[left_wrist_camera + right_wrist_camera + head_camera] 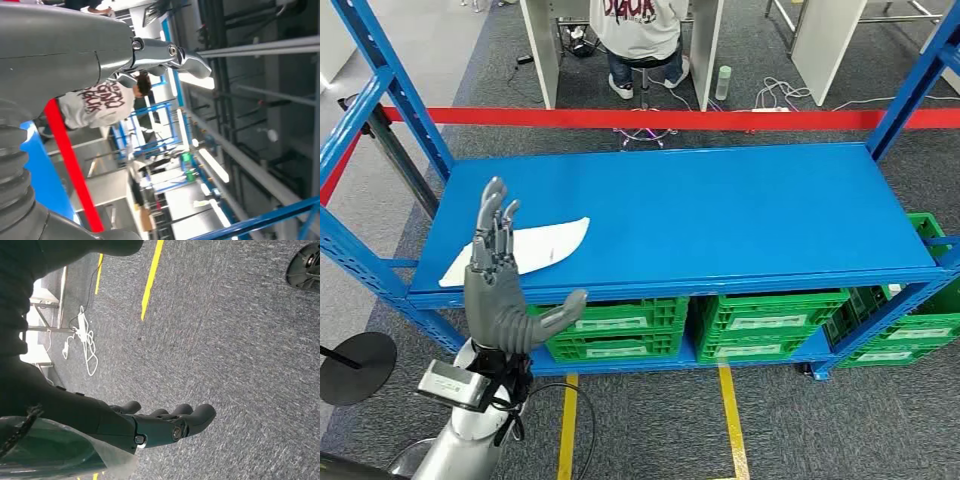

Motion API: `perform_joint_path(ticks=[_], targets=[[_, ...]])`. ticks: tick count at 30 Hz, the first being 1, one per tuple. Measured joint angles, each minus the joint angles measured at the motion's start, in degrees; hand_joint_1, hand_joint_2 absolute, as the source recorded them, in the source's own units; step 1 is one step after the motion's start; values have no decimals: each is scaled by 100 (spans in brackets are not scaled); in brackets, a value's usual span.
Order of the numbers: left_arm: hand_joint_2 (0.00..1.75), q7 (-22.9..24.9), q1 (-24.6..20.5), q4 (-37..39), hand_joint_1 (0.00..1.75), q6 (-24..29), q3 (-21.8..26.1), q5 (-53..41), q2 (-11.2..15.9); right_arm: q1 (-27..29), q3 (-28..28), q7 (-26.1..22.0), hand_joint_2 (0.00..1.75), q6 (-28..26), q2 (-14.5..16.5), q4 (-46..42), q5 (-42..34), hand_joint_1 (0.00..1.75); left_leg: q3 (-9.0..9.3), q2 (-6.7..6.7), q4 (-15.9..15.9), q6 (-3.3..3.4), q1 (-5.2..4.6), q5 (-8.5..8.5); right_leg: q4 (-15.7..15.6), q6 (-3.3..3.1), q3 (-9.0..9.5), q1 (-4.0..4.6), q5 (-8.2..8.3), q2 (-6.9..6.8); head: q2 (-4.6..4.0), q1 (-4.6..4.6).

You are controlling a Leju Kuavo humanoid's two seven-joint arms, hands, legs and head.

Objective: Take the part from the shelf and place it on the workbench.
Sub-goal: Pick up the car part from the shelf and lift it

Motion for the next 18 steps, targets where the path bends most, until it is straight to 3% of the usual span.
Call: perform_joint_path(ticks=[6,13,18], targets=[[175,845,-409,370,0,-376,-32,-1082,237,-1,-15,0,175,26,0,0,33,0,1,0,0,0,0,3,0,0,0,0,1,1,0,1],[175,2004,-1507,1270,0,-920,-337,-2927,694,-8,-20,-37,175,96,-1,0,85,0,1,0,0,0,0,9,1,2,-1,0,8,2,-1,-1],[175,2373,-2181,1835,0,-1225,-611,-3615,930,-9,-20,-46,175,107,-2,0,87,0,0,0,1,0,0,9,2,2,-1,0,8,4,-1,0]])
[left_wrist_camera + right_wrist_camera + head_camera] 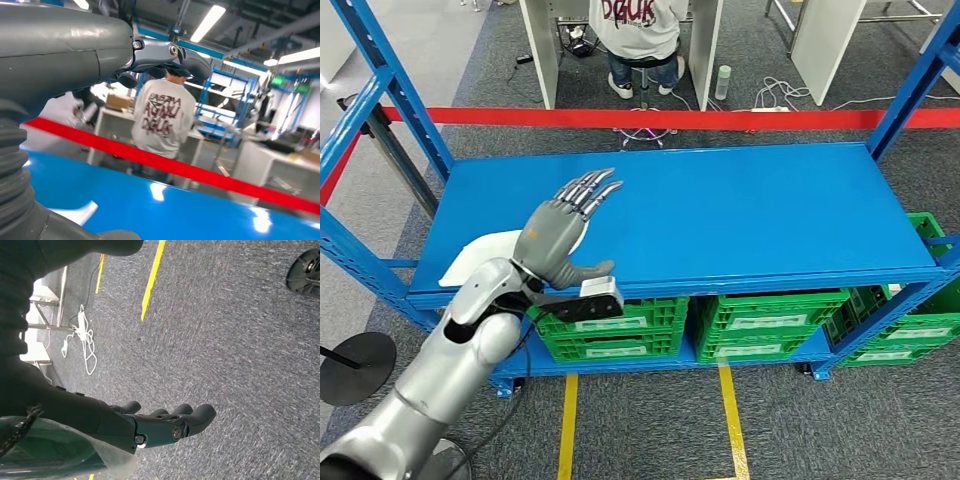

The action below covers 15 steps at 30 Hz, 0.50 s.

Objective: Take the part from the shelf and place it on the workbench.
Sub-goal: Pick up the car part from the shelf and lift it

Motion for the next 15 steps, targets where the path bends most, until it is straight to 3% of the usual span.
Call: perform_joint_path(ticks=[15], targets=[[175,741,-1326,1320,0,-1215,-784,-468,359,-2,2,42,175,70,0,0,-2,0,-8,0,1,-1,0,3,1,0,-8,0,1,0,1,0]])
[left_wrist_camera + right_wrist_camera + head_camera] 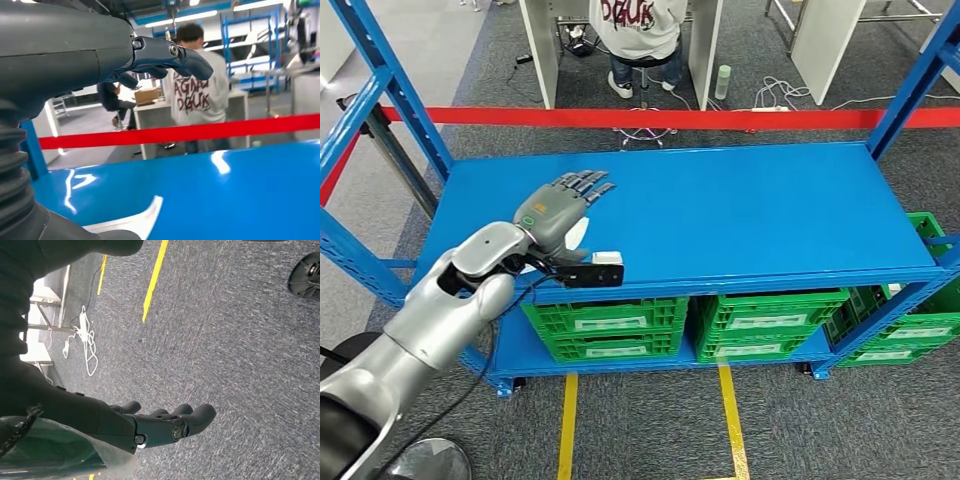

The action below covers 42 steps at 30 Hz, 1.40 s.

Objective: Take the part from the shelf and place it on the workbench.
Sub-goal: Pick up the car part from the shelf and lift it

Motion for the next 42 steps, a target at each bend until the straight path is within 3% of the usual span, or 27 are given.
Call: perform_joint_path(ticks=[19,33,42], targets=[[175,705,-512,907,0,-399,-608,-109,20,-1,-4,114,175,-26,0,0,-90,0,-8,0,1,0,0,0,0,0,-7,0,0,0,-1,1],[175,1614,-704,1751,0,-759,-821,143,-163,-3,-131,268,175,-96,2,0,-133,0,-9,0,2,0,0,0,0,0,-8,0,0,0,-1,1],[175,1741,-794,2030,0,-864,-914,229,-242,-4,-233,285,175,-111,3,0,-143,0,-10,0,2,0,0,0,0,0,-8,0,0,0,-2,0]])
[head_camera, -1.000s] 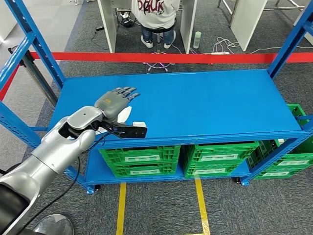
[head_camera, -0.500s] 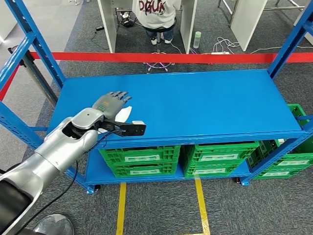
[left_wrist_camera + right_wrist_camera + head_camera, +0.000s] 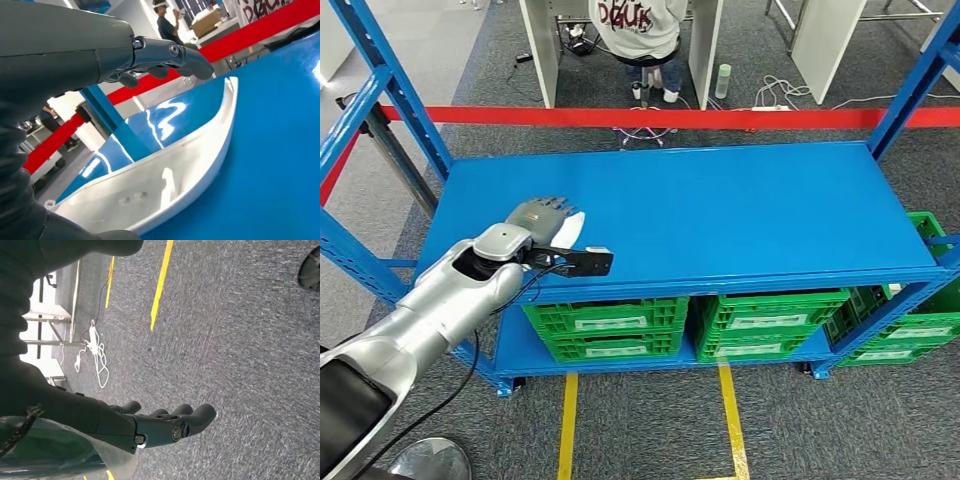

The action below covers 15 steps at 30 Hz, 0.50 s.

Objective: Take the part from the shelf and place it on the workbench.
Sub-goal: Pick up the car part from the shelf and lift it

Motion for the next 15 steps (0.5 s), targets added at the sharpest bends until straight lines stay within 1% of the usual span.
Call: perform_joint_path(ticks=[15], targets=[[175,-108,-33,175,0,-251,-39,342,-31,0,-33,30,175,-19,8,0,-28,0,-1,0,0,0,0,0,0,0,-2,0,0,0,0,0]])
